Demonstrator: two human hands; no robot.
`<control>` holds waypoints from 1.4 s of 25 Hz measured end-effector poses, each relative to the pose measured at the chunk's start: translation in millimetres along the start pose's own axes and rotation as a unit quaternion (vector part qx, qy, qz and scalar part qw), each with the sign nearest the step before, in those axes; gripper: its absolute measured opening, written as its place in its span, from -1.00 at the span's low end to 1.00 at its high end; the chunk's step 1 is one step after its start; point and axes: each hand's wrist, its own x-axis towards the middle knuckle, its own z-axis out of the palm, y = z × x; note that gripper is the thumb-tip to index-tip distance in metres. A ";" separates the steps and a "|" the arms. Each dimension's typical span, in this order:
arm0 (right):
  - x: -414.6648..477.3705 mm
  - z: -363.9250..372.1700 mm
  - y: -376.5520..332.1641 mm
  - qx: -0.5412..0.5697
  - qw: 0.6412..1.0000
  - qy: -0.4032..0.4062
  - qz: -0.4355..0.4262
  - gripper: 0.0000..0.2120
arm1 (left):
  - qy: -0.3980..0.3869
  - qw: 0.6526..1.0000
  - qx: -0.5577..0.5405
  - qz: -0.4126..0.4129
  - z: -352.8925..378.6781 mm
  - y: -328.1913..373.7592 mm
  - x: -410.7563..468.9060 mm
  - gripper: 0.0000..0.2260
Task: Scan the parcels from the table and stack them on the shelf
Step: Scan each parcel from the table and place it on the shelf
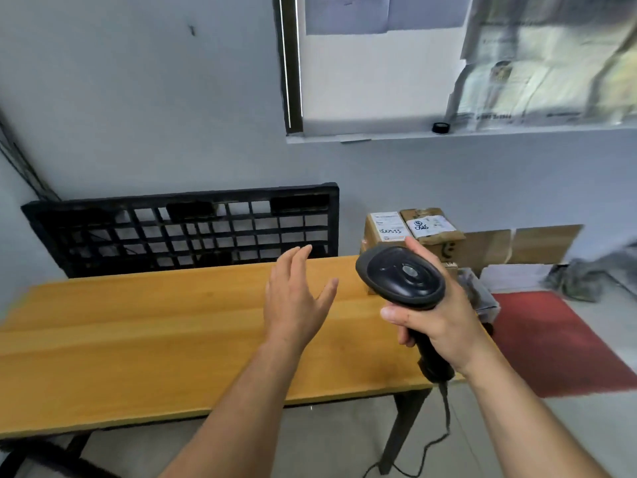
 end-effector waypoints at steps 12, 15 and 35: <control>124.0 -89.1 78.7 -0.011 0.994 0.063 0.093 -0.07 | -0.114 0.991 -0.058 -0.040 145.3 17.1 127.5 -0.47; 140.9 -102.6 94.8 -0.004 0.992 0.062 0.112 -0.04 | -0.140 0.987 -0.063 -0.055 166.4 25.2 138.7 -0.47; 193.3 -149.8 140.8 0.051 0.986 -0.087 0.135 -0.03 | -0.199 0.891 -0.329 -0.242 212.3 50.9 126.8 -0.58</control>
